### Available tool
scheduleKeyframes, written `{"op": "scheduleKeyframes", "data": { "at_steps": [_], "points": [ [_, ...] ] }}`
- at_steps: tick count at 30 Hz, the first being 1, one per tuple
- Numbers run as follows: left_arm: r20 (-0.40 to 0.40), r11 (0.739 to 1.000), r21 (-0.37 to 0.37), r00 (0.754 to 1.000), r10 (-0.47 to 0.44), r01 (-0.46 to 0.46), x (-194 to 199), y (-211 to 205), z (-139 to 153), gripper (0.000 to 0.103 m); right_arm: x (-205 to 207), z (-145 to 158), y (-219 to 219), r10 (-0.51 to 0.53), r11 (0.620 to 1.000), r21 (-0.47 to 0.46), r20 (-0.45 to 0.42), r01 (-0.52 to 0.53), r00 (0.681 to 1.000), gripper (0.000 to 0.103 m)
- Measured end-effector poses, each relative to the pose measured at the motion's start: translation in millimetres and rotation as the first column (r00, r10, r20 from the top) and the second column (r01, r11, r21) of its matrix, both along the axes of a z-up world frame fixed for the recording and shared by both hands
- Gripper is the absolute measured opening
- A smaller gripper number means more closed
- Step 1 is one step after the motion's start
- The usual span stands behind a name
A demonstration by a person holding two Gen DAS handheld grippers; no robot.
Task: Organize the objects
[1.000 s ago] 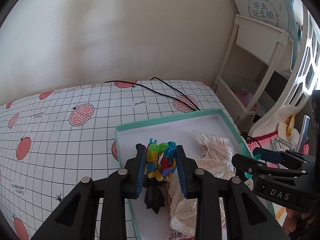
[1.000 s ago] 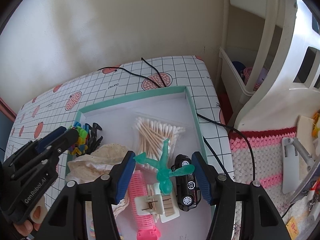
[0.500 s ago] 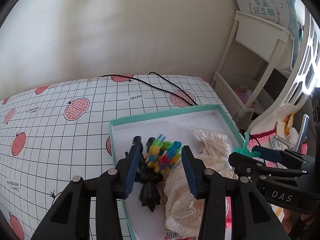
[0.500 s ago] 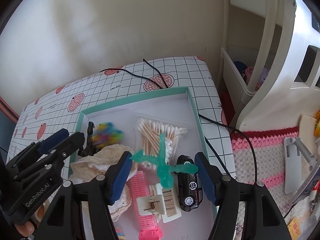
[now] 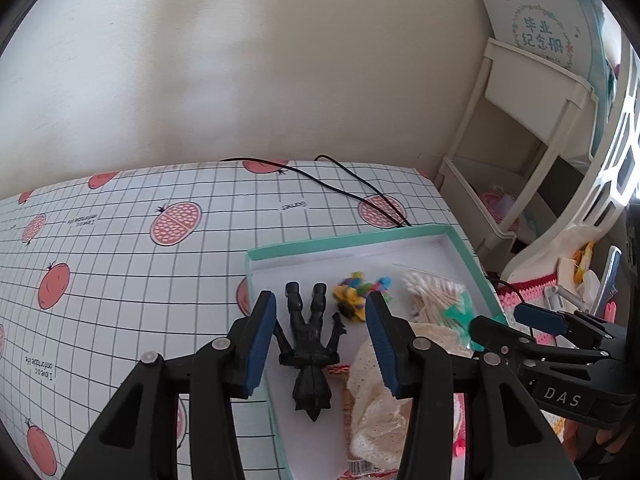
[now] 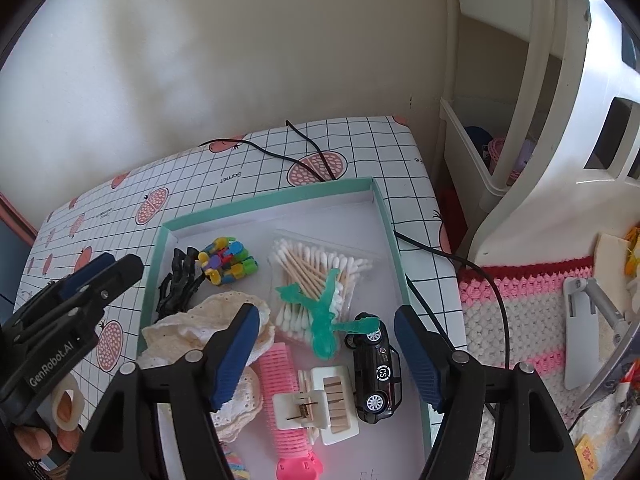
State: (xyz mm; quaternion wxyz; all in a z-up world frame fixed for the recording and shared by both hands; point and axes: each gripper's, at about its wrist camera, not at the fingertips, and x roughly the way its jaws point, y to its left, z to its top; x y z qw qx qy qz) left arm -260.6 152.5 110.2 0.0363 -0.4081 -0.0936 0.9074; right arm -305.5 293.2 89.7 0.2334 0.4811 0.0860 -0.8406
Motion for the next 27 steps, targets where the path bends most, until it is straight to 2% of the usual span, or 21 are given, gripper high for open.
{"op": "scheduleKeyframes", "data": {
  "at_steps": [3,5,8,10,12,16,17,19,27],
  "points": [
    [0.003,1.0,-0.003,1.0,0.021,-0.021,1,-6,0,0.049,2,0,-1,0.002,1.0,-0.001,-0.004,-0.002,1.0,0.074],
    [0.006,0.999,-0.007,0.999,0.04,-0.04,2,-11,0,0.05,2,0,-2,0.006,1.0,0.0,-0.009,-0.006,1.0,0.08],
    [0.008,0.998,-0.012,0.998,0.069,-0.069,3,-18,-1,0.067,3,1,-3,0.013,1.0,-0.01,-0.012,-0.014,1.0,0.081],
    [0.006,0.996,-0.024,0.996,0.09,-0.09,3,-22,-1,0.071,3,1,-5,0.015,1.0,-0.011,-0.016,-0.016,1.0,0.083],
    [0.003,0.994,-0.038,0.995,0.103,-0.103,3,-25,-1,0.083,3,0,-6,0.014,1.0,-0.015,-0.022,-0.014,1.0,0.102],
    [0.001,0.989,-0.04,0.989,0.145,-0.145,3,-35,-3,0.091,3,0,-7,0.013,1.0,-0.025,-0.024,-0.014,1.0,0.103],
    [0.003,0.987,-0.041,0.988,0.156,-0.156,2,-37,-3,0.097,3,0,-7,0.013,1.0,-0.026,-0.024,-0.014,1.0,0.103],
    [0.002,0.983,-0.047,0.984,0.178,-0.178,3,-41,-4,0.103,3,0,-8,0.015,1.0,-0.025,-0.025,-0.016,1.0,0.103],
    [0.0,0.977,-0.046,0.978,0.21,-0.21,6,-50,-5,0.103,6,0,-14,0.028,1.0,-0.012,-0.03,-0.028,0.999,0.103]
  ]
}}
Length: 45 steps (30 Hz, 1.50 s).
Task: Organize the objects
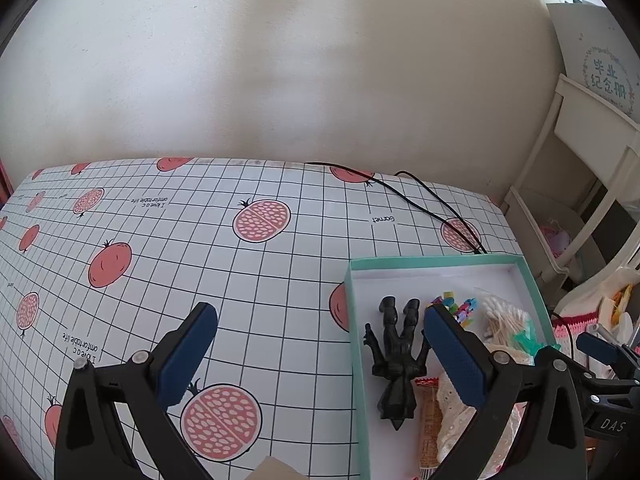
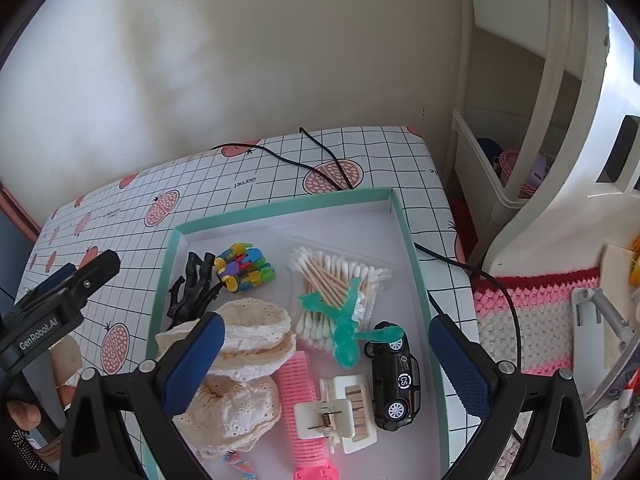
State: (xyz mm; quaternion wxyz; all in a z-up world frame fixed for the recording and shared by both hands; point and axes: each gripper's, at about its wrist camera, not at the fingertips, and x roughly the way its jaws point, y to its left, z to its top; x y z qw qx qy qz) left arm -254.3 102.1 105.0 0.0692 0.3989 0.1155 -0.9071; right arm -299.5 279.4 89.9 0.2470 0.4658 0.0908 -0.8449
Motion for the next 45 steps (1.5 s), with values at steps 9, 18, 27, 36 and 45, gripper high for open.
{"op": "scheduleKeyframes", "data": {
  "at_steps": [9,18,27,36,45],
  "points": [
    [-0.011,1.0,0.016,1.0,0.016,-0.016,9,-12,8,0.103,13,7,-12,0.015,1.0,0.016,-0.015,-0.015,1.0,0.103],
    [-0.03,0.99,-0.131,0.998,0.055,-0.058,40,-19,41,0.103,44,33,-19,0.008,0.999,0.037,-0.031,-0.007,0.999,0.103],
    [-0.077,0.984,-0.153,0.994,0.083,-0.094,96,-30,71,0.103,95,57,-14,-0.011,1.0,0.025,-0.036,0.012,0.999,0.103],
    [-0.101,0.984,-0.144,0.99,0.095,-0.109,161,-42,83,0.103,155,68,12,-0.031,1.0,-0.007,-0.064,0.03,0.997,0.103],
    [-0.111,0.986,-0.128,0.989,0.093,-0.107,219,-43,69,0.103,207,52,37,-0.06,0.998,-0.037,-0.072,0.058,0.996,0.103]
  ]
}}
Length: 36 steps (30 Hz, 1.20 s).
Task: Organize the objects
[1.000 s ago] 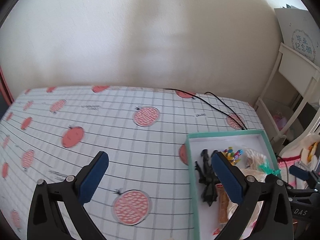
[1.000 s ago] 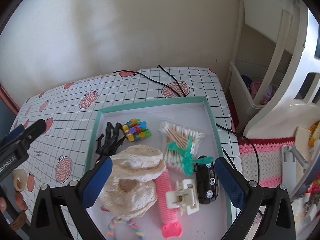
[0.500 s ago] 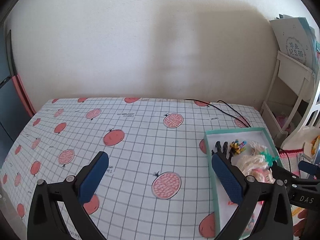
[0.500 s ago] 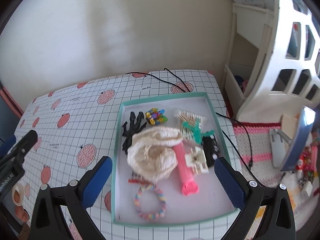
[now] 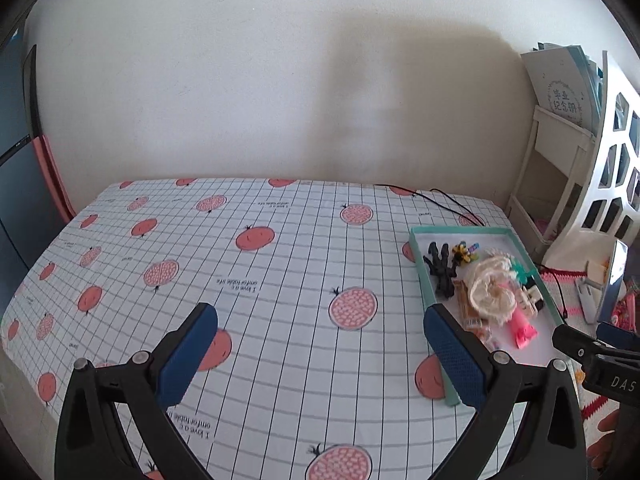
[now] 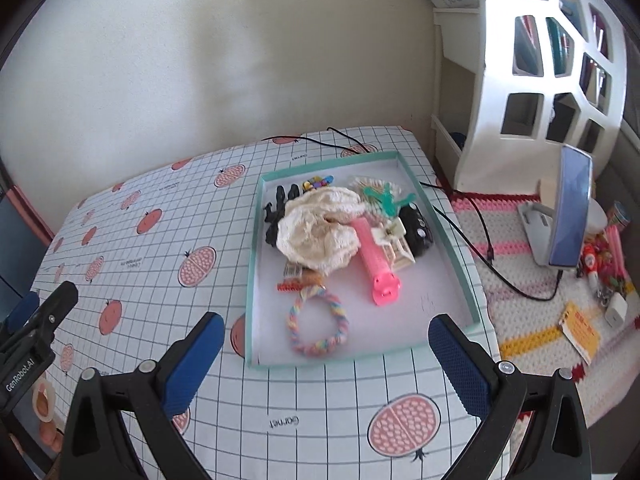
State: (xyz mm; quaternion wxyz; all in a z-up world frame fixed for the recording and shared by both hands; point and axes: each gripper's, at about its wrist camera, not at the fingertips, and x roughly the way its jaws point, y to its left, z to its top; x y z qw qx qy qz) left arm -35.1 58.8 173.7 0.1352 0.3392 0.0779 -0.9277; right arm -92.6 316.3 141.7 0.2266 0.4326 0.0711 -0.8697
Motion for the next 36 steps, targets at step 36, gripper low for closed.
{"op": "scheduleKeyframes", "data": {
  "at_steps": [36],
  "points": [
    [0.19,0.998,0.001,0.98,0.058,-0.059,55,-6,-138,0.103,44,-124,6,-0.019,0.989,0.145,0.018,0.017,1.0,0.103]
  ]
}}
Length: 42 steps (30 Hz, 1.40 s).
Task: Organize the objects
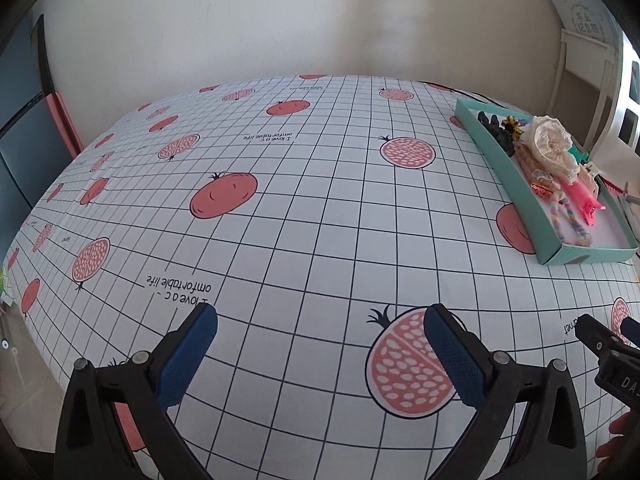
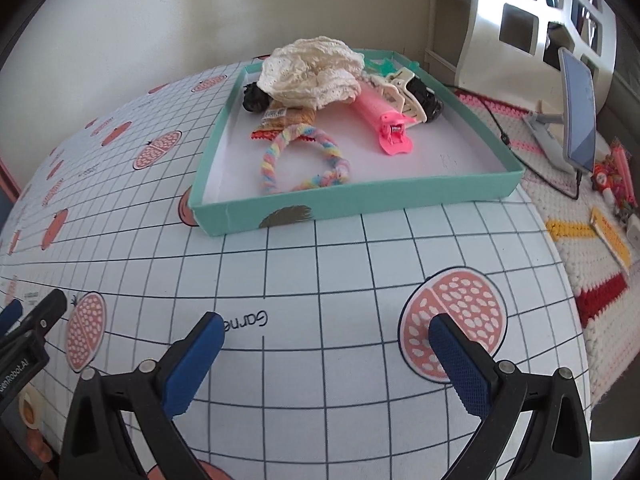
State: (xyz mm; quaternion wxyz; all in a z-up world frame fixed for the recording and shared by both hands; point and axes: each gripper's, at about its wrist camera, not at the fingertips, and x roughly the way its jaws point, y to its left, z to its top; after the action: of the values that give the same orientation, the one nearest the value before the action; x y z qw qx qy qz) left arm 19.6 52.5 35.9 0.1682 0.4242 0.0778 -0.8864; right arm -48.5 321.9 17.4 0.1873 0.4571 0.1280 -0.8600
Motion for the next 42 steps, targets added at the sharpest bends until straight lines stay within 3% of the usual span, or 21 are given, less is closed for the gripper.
{"op": "scheduleKeyframes", "data": {
  "at_steps": [12,18,42],
  "points": [
    [0.056,1.0,0.002,0.998,-0.029,0.029,-6,6,-18,0.103,3,-3,-3,0.014,1.0,0.004,-0.035,-0.014,0.999,0.103],
    [0.031,0.997,0.082,0.999,-0.01,0.007,-2,-4,-20,0.103,5,-3,-2,0.013,1.0,-0.004,-0.054,-0.013,0.998,0.103],
    [0.016,0.997,0.074,1.0,-0.01,0.008,-1,-4,-22,0.103,5,-4,-2,0.019,1.0,-0.008,-0.062,-0.019,0.998,0.103]
  ]
}}
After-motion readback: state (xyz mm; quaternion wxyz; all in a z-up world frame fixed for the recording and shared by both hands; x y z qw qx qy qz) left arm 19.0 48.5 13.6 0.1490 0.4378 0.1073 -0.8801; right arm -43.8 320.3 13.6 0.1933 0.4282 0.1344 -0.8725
